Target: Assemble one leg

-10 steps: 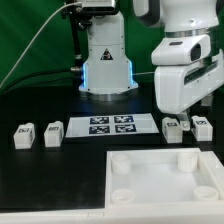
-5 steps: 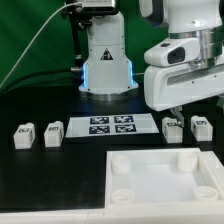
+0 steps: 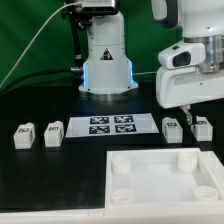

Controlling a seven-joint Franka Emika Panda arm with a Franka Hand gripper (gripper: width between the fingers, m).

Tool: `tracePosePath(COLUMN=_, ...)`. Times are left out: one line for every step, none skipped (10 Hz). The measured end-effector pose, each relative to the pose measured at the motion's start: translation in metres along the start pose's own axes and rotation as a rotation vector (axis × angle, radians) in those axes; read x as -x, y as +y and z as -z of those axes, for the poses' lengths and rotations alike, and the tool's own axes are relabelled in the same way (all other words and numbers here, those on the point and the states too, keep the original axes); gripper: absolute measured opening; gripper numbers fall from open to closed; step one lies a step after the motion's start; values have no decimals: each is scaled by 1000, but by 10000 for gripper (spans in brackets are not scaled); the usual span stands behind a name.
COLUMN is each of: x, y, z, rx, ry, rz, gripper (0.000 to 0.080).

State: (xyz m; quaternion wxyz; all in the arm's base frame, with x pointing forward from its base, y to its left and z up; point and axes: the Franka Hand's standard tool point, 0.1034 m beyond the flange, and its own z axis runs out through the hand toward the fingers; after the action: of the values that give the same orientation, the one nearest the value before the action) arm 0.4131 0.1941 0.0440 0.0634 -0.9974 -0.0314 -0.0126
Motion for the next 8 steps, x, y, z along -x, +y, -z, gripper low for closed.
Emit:
tracePosePath(x=4, y=1, z=-6, rx=0, ry=-5, rz=3, gripper=649)
tracePosePath(x=12, y=6, z=-8, rx=17, ry=-95, rz=10, gripper=649)
tracePosePath(x=10, y=6, z=-5, rx=28, ry=-185, rz=3, gripper=649)
tracePosePath(x=9, y=5, z=-1, rx=40, ry=-295, rz=-5, gripper=649)
tracePosePath(x=7, y=3, z=1, rx=47, ry=-398, rz=-11, gripper=649)
tracePosePath(x=6, y=3, z=2, rx=52, ry=-481, rz=-16, gripper=649)
tracePosePath(x=4, y=5, z=2, rx=56, ry=-569, rz=-21, gripper=649)
tracePosePath(x=0, y=6, z=-1, rx=53, ry=-600, rz=-26, gripper=649)
